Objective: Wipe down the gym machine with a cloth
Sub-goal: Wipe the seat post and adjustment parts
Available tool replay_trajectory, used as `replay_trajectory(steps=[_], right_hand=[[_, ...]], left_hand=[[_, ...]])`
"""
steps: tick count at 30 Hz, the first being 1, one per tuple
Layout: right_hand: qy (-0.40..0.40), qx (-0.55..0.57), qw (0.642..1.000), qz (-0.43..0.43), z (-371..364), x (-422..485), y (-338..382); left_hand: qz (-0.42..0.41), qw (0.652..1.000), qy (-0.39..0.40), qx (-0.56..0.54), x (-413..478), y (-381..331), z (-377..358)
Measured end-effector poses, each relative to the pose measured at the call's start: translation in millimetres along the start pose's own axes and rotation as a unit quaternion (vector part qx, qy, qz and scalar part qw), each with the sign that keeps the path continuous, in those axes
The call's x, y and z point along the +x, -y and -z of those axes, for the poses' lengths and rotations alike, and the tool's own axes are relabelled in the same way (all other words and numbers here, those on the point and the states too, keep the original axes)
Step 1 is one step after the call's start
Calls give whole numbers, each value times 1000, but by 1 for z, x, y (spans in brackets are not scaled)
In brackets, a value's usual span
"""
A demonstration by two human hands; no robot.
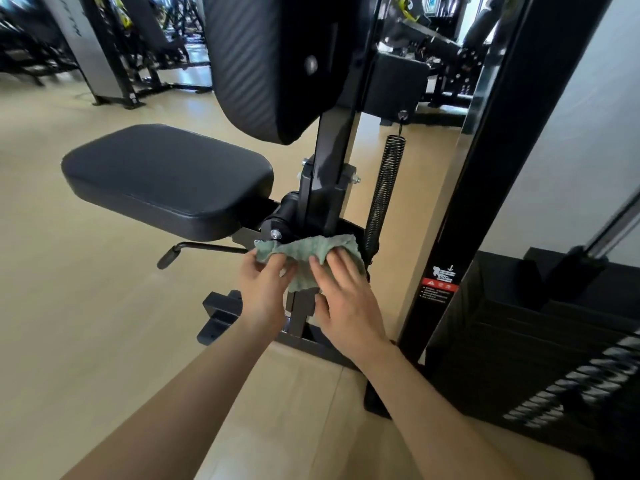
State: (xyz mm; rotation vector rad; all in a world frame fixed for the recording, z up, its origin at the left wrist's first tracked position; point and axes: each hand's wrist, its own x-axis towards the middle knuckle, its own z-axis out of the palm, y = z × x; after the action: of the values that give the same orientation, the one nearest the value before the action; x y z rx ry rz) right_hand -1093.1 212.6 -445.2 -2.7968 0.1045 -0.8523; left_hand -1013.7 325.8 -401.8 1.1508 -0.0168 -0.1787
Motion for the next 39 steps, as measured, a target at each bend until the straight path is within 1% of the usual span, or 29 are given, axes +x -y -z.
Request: replay_trajectory(steps=[3,8,11,14,16,18,23,26,29,33,36,39], right_hand=[[-12,-37,999,5,3,-6,-8],[-82,-32,996,-19,7,-15,-25],[-115,20,992,-42,6,-20,-34],[-160,65,982,-71,4,-18,-38],[-184,84,977,-69,2,-14,-39],[-198,99,973,-64,-2,-9,-41],[-221,104,969,-36,-15,8,-35],[-222,85,971,2,-19,16,-30],[-225,64,972,14,-21,24,-24],[-233,65,970,16,-20,37,-19],[-248,77,966,2,-12,46,-17],[-251,79,964,-30,-1,52,-14]], left_hand=[[-15,999,11,41,0,10,-7],[-28,993,-30,110,-5,34,-22],[-26,987,-25,155,-13,46,-30],[2,986,-33,166,-14,48,-36],[26,986,-36,162,-9,43,-40],[28,985,-43,167,-4,34,-42],[-33,981,-50,186,8,13,-30],[-53,979,-66,184,17,1,-16],[-62,980,-64,176,26,-9,-6],[-72,981,-56,174,31,-15,0],[-118,973,-63,191,36,-13,2],[-157,964,-66,204,38,-15,-1]])
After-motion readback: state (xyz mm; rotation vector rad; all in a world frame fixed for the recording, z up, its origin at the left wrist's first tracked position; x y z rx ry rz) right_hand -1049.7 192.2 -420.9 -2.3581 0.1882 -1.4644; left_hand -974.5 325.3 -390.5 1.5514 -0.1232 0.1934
